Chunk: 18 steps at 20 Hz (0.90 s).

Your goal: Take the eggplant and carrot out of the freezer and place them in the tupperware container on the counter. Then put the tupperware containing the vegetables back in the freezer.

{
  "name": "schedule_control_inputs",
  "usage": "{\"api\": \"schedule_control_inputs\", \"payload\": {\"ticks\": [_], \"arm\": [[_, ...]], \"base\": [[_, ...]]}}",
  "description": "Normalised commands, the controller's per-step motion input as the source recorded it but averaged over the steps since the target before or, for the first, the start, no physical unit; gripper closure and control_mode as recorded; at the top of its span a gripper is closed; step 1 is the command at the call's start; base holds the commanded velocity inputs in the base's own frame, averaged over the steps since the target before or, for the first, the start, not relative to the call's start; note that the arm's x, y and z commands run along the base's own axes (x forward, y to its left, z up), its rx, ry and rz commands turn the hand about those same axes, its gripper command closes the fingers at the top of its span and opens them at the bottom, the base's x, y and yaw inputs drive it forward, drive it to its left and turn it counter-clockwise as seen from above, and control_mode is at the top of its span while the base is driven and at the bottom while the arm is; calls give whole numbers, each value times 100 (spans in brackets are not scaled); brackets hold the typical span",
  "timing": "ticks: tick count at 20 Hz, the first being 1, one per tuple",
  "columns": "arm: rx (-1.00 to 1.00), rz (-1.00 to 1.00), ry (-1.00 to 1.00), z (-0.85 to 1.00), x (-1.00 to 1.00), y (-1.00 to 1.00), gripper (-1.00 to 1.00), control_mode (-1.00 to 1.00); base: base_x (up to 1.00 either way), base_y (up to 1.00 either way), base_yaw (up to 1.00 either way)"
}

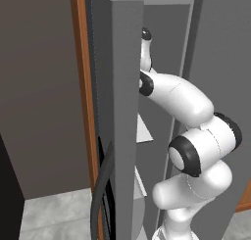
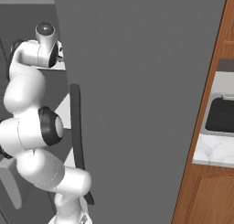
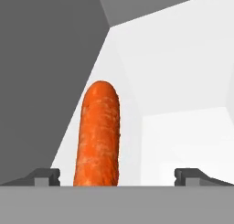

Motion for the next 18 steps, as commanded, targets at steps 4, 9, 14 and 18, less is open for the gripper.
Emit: {"api": "schedule_control_inputs", "payload": {"ticks": [4,9,14,18], "arm": [[0,1,0,-14,31,20,-100,-100],[0,1,0,-17,45,18,-100,-100],[-1,1,0,-26,37,18,-100,-100],[-3,1,0,-31,7,26,-100,-100]], "base": [[0,0,0],[0,0,0],[0,0,0],[0,0,0]]}}
